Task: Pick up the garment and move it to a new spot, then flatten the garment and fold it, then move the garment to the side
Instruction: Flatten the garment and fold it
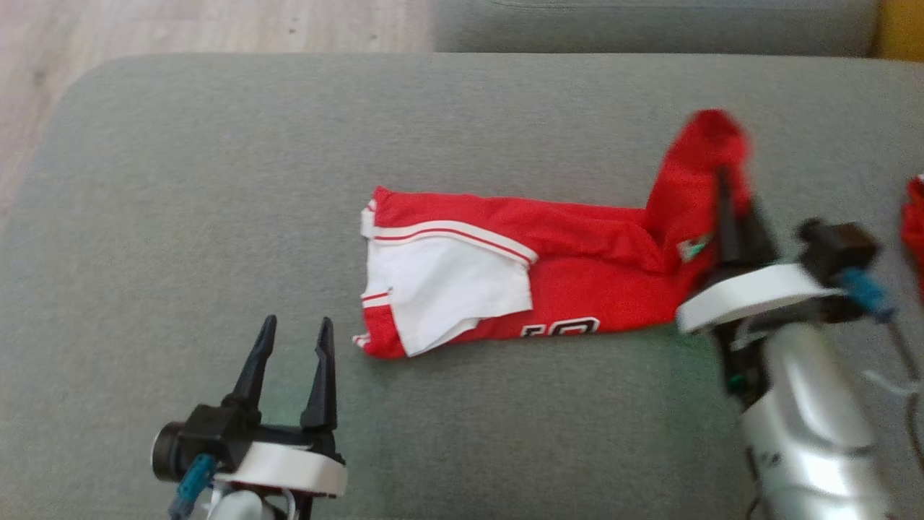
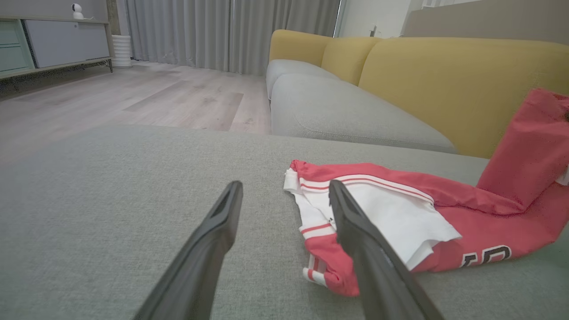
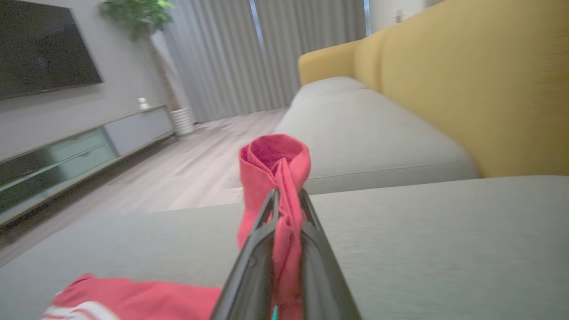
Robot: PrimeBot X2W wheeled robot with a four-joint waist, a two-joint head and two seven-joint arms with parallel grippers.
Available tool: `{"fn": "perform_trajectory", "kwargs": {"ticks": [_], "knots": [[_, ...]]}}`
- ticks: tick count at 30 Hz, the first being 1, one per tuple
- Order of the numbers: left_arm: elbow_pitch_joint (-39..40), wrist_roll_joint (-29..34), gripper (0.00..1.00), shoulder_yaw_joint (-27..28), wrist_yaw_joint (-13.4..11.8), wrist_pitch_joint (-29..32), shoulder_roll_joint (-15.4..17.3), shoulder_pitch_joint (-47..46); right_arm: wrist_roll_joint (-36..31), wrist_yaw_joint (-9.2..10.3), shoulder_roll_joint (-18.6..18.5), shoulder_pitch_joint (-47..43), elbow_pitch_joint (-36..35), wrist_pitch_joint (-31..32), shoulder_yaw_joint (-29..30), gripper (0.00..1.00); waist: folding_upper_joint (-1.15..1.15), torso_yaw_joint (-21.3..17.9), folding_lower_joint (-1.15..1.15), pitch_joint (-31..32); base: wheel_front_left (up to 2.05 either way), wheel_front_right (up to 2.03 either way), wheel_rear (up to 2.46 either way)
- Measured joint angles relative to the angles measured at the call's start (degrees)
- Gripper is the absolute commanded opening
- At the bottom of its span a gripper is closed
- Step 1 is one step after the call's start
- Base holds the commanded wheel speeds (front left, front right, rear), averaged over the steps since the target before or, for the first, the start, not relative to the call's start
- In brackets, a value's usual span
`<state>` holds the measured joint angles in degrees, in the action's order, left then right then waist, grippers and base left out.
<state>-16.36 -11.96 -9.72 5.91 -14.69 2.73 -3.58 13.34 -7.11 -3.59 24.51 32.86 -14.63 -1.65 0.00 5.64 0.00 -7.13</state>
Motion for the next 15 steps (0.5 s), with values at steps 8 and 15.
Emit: {"fn": "perform_trajectory", "kwargs": {"ticks": [8,15], "knots": [[-0.7,-0.2,1.00,-3.3,0.0,0.0,0.0,0.1,9.5,0.00,0.1,-1.6,1.1,0.0,-19.6,0.00,0.00,7.0,0.00,0.5,0.00,0.00,0.00],[-1.8,-0.2,1.00,-5.5,0.2,0.0,0.0,0.2,16.0,0.00,0.1,2.4,5.9,0.0,-27.2,0.00,0.00,15.4,0.00,0.4,0.00,0.00,0.00]]}}
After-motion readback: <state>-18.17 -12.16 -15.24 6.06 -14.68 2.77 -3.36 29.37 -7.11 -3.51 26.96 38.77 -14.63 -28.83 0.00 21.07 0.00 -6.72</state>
